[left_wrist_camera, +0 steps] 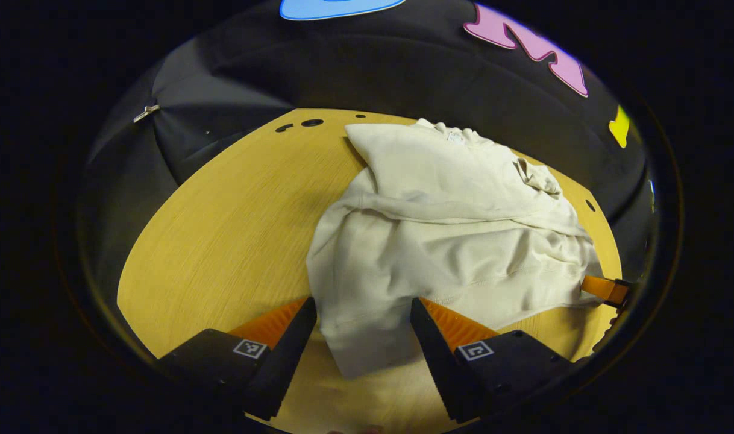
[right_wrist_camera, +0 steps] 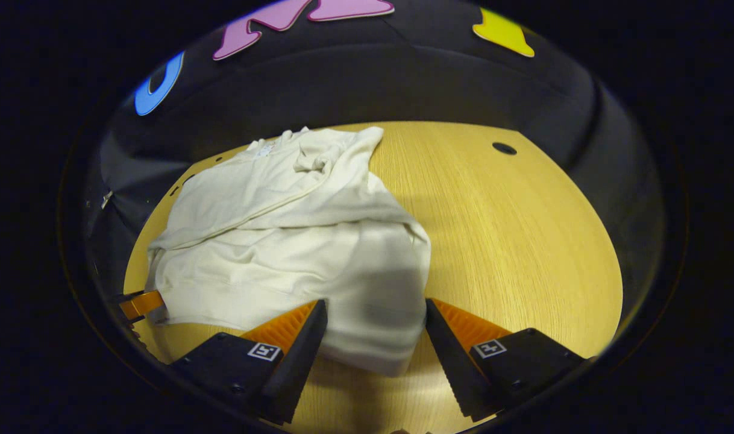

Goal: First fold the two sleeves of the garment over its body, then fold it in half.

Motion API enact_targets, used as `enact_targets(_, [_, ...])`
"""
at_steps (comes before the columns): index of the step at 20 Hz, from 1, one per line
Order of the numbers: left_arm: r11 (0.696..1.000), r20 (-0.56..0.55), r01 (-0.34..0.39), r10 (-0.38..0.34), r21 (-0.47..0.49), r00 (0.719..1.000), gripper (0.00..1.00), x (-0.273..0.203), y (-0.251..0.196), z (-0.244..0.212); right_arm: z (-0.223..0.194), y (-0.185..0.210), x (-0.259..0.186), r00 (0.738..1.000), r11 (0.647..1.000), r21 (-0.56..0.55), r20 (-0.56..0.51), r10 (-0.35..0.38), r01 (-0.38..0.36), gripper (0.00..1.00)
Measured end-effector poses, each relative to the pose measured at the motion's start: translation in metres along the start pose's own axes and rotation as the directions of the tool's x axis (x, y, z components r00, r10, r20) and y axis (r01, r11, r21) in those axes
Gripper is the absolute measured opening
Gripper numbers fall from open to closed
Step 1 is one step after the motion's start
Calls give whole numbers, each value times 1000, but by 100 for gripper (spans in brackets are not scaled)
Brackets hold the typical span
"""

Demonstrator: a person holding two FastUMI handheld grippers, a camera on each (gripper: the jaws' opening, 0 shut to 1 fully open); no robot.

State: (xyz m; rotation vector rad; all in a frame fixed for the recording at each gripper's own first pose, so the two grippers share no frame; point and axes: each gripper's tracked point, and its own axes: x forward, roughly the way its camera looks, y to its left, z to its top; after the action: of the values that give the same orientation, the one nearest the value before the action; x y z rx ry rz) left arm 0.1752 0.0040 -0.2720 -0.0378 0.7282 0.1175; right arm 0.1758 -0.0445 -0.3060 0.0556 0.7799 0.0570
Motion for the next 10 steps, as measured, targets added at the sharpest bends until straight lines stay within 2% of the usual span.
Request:
enact_targets(2, [1000,2,-1,1,13,1000,100,1,-6,0,-1,2,2,1000,1000,-19,12,-15,15,99])
enact_targets(4, [1000,21,1,-1,13,1000,93,1,-11,1,-1,4,5,1000,1000,5,13,-22,22,100])
enact_targets(5, [1000,37,16,-17,22,999,88,2,-15,1,1,6,4,1000,1000,14,15,-22,22,96])
enact_targets(6, [998,52,40,-42,42,998,90,2,-23,2,3,12,4,1000,1000,17,21,-9,8,87])
enact_targets(7, [996,72,62,-66,57,995,70,3,-31,2,4,19,6,1000,1000,17,23,2,-3,78])
enact_targets(8, [995,86,60,-66,76,994,51,3,-35,2,4,25,7,1000,1000,15,24,15,-15,46])
enact_targets(9, [994,93,53,-62,101,994,31,2,-36,3,3,30,7,1000,999,19,17,26,-27,46])
enact_targets(10, [993,97,47,-58,111,994,25,2,-36,3,4,31,6,1000,999,23,20,23,-23,25])
